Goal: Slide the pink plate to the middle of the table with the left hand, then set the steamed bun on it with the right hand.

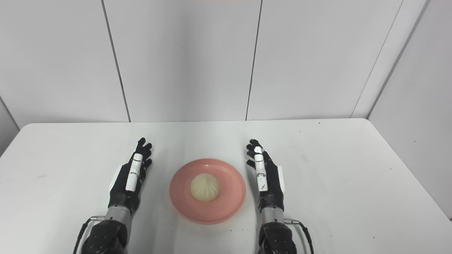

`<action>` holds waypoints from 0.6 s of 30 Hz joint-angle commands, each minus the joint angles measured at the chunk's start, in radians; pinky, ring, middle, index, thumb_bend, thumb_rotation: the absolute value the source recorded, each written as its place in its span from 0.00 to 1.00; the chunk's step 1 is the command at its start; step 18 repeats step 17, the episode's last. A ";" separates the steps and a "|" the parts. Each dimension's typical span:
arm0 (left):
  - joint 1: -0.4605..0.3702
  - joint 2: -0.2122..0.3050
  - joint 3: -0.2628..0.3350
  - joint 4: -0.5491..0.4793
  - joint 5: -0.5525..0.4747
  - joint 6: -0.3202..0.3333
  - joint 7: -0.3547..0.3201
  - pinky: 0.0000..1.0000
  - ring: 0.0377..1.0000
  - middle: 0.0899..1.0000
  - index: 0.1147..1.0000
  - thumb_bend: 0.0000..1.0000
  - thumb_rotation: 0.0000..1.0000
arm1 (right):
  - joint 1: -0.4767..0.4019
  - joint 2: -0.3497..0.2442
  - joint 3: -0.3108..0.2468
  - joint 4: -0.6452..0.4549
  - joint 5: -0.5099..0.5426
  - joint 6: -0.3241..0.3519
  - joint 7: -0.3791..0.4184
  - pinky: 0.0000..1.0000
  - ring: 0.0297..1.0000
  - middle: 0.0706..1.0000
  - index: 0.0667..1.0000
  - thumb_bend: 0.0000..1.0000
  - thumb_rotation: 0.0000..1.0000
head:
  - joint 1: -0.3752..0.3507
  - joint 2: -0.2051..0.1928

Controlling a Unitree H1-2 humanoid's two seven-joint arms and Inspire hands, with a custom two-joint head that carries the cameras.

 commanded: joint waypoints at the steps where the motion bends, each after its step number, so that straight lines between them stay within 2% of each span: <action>1: -0.020 -0.004 -0.008 -0.013 -0.001 0.022 -0.010 1.00 1.00 0.98 0.98 0.74 0.97 | -0.016 -0.006 0.000 -0.016 0.001 -0.038 0.010 0.79 0.81 0.80 0.81 0.71 1.00 | 0.002 0.000; 6: -0.023 -0.001 -0.012 -0.006 -0.001 0.016 -0.014 1.00 1.00 0.97 0.98 0.75 0.96 | -0.012 -0.005 -0.004 -0.006 0.000 -0.054 0.011 0.78 0.81 0.81 0.82 0.72 1.00 | 0.002 -0.001; 10: -0.017 -0.003 -0.016 -0.022 -0.001 0.035 -0.015 1.00 1.00 0.97 0.98 0.75 0.96 | -0.013 -0.010 -0.008 0.050 -0.007 -0.120 0.004 0.76 0.80 0.80 0.81 0.75 1.00 | 0.003 0.000; 18: -0.017 0.000 -0.020 -0.029 -0.001 0.046 -0.020 1.00 1.00 0.96 0.98 0.74 0.96 | -0.014 -0.016 -0.009 0.082 -0.004 -0.148 0.010 0.75 0.80 0.83 0.80 0.71 1.00 | 0.002 0.001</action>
